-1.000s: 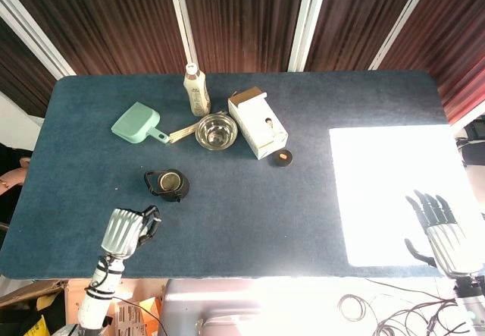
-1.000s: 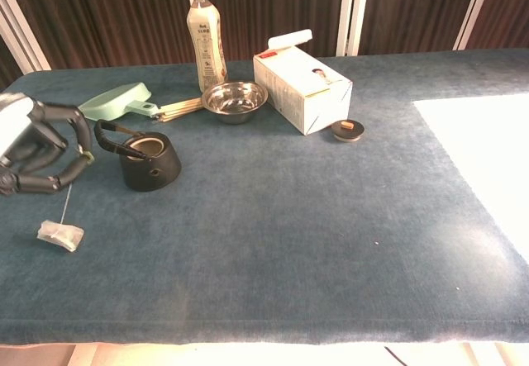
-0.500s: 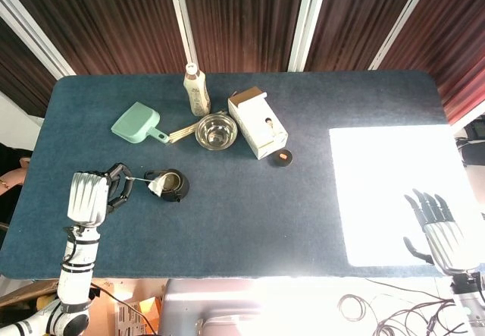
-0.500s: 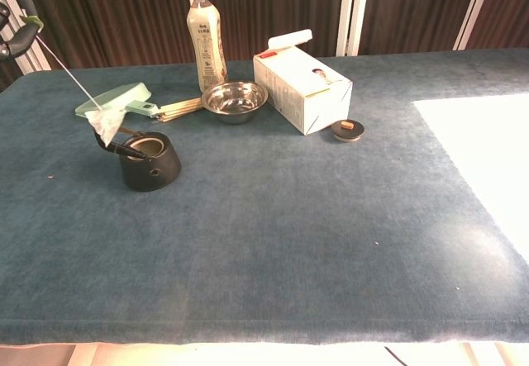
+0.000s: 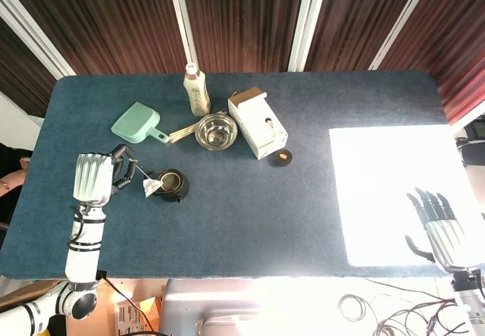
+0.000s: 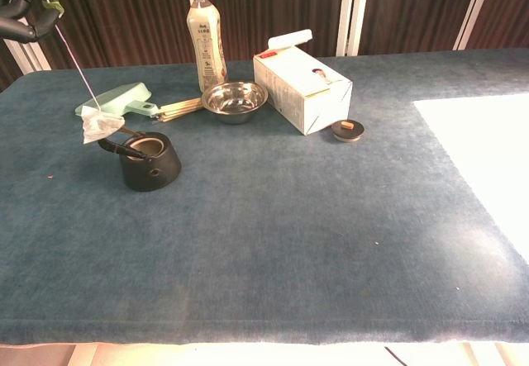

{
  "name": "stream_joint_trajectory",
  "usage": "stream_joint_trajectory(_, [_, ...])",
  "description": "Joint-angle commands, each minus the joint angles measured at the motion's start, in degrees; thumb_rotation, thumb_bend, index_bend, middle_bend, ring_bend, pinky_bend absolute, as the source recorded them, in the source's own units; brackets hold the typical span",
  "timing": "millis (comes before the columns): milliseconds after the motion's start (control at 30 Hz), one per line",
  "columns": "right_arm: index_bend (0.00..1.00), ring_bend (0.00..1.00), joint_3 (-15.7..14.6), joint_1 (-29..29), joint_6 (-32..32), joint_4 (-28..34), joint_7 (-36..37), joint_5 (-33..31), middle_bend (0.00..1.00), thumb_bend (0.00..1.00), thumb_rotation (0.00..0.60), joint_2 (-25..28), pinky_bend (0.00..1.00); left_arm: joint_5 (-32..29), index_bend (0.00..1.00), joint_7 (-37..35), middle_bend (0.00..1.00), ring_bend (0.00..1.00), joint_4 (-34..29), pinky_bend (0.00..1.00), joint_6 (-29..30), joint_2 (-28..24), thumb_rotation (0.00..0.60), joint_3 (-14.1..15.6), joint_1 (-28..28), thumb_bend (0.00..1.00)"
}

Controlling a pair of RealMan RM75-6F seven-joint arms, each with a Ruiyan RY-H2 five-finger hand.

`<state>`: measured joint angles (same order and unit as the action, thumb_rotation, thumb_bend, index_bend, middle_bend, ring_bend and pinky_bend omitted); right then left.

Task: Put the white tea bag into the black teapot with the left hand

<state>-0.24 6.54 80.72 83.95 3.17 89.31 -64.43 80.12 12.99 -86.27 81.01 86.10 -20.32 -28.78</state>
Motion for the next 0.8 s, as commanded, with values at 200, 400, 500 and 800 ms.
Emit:
stream_joint_trajectory(200, [0.0, 0.0, 0.1, 0.1, -0.2, 0.1, -0.1, -0.2, 0.0, 0.3, 0.6, 0.0, 0.0, -1.1, 0.68, -0.4, 0.99, 1.0, 1.0, 1.0, -0.7, 0.3, 0.6, -0.1, -0.8, 0.53])
stream_joint_trajectory(400, [0.0, 0.0, 0.2, 0.2, -0.6, 0.2, -0.3, -0.5, 0.0, 0.3, 0.6, 0.1, 0.0, -1.2, 0.68, 0.9, 0.99, 1.0, 1.1, 1.0, -0.8, 0.8, 0.6, -0.6, -2.6, 0.53])
stream_joint_trajectory(500, [0.0, 0.0, 0.2, 0.1, -0.6, 0.2, -0.1, -0.5, 0.0, 0.3, 0.6, 0.3, 0.0, -1.9, 0.68, 1.5, 0.99, 1.0, 1.3, 1.0, -1.0, 0.9, 0.6, -0.5, -2.8, 0.53])
stream_joint_trajectory(800, [0.0, 0.0, 0.2, -0.3, 0.0, -0.1, 0.7, -0.3, 0.0, 0.3, 0.6, 0.5, 0.0, -3.2, 0.68, -1.3, 0.99, 1.0, 7.3, 1.0, -3.9, 4.2, 0.6, 3.5, -2.8, 0.53])
